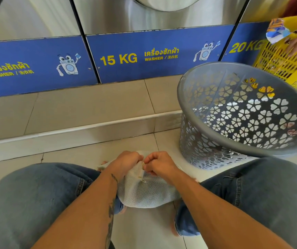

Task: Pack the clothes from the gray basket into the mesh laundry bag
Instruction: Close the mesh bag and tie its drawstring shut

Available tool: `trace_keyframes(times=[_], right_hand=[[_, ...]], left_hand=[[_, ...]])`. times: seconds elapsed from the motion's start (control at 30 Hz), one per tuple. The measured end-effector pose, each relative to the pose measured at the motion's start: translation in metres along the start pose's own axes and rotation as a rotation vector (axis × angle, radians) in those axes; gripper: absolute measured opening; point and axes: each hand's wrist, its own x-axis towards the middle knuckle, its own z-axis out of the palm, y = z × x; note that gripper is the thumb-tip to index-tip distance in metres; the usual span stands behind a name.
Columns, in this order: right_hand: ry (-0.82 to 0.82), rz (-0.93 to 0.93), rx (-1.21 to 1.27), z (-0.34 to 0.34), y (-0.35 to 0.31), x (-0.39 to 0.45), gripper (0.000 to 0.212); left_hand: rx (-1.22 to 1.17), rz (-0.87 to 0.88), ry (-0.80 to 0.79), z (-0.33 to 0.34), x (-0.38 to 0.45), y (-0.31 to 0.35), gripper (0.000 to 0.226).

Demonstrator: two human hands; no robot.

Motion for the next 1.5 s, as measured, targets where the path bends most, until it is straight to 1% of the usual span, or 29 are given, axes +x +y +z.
trace_keyframes(times=[0.17,0.27,0.37,0.47,0.53,0.6,0.63,0.7,0.73,0.8,0.97,1.03,1.13,1.2,1.27,1.37,1.5], right_hand=[[-0.012,0.01,0.112,0.002,0.002,0.004,0.018],[-0.001,0.011,0.13,0.003,0.003,0.005,0.019],[0.023,-0.012,0.117,0.005,0.002,0.004,0.022],[0.062,-0.072,0.03,0.007,-0.001,0.004,0.028],[0.086,-0.087,-0.013,0.008,-0.003,0.006,0.031],[0.097,-0.067,-0.012,0.007,-0.005,0.008,0.032],[0.094,-0.049,0.01,0.004,-0.006,0.009,0.032],[0.076,-0.011,0.09,-0.001,-0.006,0.009,0.025],[0.065,0.003,0.128,-0.003,-0.005,0.008,0.023],[0.05,0.014,0.178,-0.003,-0.005,0.007,0.021],[0.06,0.011,0.226,-0.002,-0.005,0.007,0.019],[0.067,0.017,0.241,-0.002,-0.006,0.006,0.018],[0.092,0.026,0.255,-0.002,-0.006,0.007,0.016],[0.104,0.027,0.262,-0.002,-0.006,0.008,0.017],[0.107,0.037,0.267,-0.002,-0.005,0.009,0.017],[0.11,0.041,0.239,-0.001,-0.005,0.008,0.017],[0.133,0.055,0.26,0.0,-0.005,0.007,0.02]], left_hand=[[-0.001,0.017,0.001,-0.002,0.003,-0.001,0.033],[0.03,0.037,0.008,0.002,0.007,0.0,0.035],[0.082,0.045,0.026,0.003,0.01,0.004,0.038],[0.091,0.064,0.02,0.003,0.009,0.004,0.038],[0.031,0.048,-0.015,0.001,0.005,0.002,0.032],[-0.067,0.034,-0.106,-0.001,-0.001,0.0,0.018],[-0.097,0.036,-0.161,-0.002,-0.001,-0.003,0.021],[-0.093,0.079,-0.257,-0.002,-0.001,-0.009,0.045],[-0.063,0.111,-0.256,-0.001,0.0,-0.013,0.056],[0.023,0.171,-0.175,-0.001,0.001,-0.016,0.065],[0.099,0.257,-0.086,-0.003,-0.003,-0.016,0.06],[0.088,0.269,-0.04,-0.002,-0.006,-0.015,0.052],[0.009,0.271,0.036,0.0,-0.008,-0.015,0.034],[-0.013,0.287,0.041,0.001,-0.009,-0.015,0.025],[-0.012,0.299,0.041,0.001,-0.008,-0.017,0.021],[0.016,0.301,0.051,0.001,-0.007,-0.017,0.022],[0.031,0.286,0.036,0.001,-0.006,-0.016,0.03]])
